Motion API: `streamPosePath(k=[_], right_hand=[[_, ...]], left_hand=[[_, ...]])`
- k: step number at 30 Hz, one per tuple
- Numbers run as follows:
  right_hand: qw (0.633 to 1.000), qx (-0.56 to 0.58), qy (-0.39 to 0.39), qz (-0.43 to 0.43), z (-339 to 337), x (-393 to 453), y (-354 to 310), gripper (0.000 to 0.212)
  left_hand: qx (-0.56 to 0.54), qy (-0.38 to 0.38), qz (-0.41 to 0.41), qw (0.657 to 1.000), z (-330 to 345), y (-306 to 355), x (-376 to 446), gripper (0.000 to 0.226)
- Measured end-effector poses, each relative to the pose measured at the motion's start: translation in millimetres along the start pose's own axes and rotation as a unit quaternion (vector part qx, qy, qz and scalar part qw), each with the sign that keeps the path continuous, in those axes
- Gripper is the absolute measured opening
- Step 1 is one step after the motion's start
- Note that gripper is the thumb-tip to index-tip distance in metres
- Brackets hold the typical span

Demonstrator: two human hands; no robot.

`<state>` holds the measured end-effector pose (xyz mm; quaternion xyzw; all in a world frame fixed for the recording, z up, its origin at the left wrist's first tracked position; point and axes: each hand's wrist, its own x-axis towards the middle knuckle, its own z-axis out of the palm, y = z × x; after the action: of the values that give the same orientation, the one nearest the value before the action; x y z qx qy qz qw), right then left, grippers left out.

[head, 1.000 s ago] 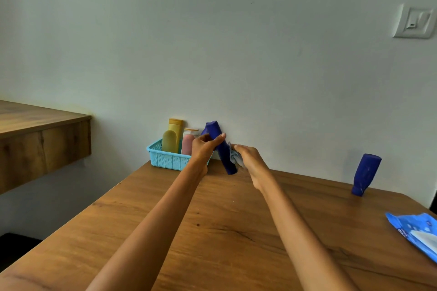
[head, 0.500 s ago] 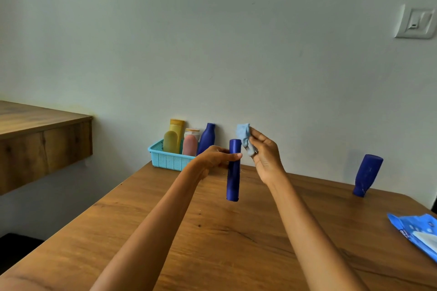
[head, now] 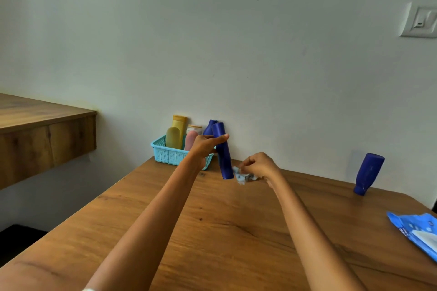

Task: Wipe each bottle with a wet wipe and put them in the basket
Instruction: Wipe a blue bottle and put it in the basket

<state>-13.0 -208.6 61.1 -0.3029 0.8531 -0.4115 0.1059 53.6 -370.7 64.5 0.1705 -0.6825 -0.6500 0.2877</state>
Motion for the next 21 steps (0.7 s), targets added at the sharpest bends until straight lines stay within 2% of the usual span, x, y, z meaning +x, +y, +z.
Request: streamPosePath(k=[2, 5, 10, 14, 17, 19, 21], right_hand=[[0.997, -0.080, -0.016, 0.005, 10.4, 2.7, -1.8, 0.012], [0.992, -0.127, -0.020, 0.002, 21.1, 5.6, -3.7, 0.017], [0.991, -0.129, -0.039, 0.009, 24.4, 9.1, 4.0, 0.019], [0.990, -0.134, -0.047, 0.008, 23.7, 10.9, 7.4, 0.018], [0.989, -0.112, -0.094, 0.025, 16.8, 9.0, 5.8, 0.009], [0.987, -0.097, -0.123, 0.035, 13.1, 7.1, 5.8, 0.041], [0.985, -0.100, -0.135, 0.028, 12.8, 4.2, 6.2, 0.060]], left_hand=[[0.012, 0.007, -0.003, 1.000, 1.3, -0.3, 0.4, 0.041], [0.038, 0.021, 0.007, 0.999, 2.0, -3.8, 2.9, 0.037], [0.056, 0.032, 0.022, 0.998, 0.8, -6.7, 7.1, 0.043], [0.053, 0.034, 0.041, 0.997, 1.3, -4.4, 6.5, 0.033], [0.060, 0.032, 0.038, 0.997, 1.4, -5.1, 7.0, 0.036], [0.061, 0.030, 0.040, 0.997, 1.8, -5.4, 7.1, 0.030], [0.069, 0.023, 0.042, 0.996, 2.7, -5.9, 7.1, 0.030]])
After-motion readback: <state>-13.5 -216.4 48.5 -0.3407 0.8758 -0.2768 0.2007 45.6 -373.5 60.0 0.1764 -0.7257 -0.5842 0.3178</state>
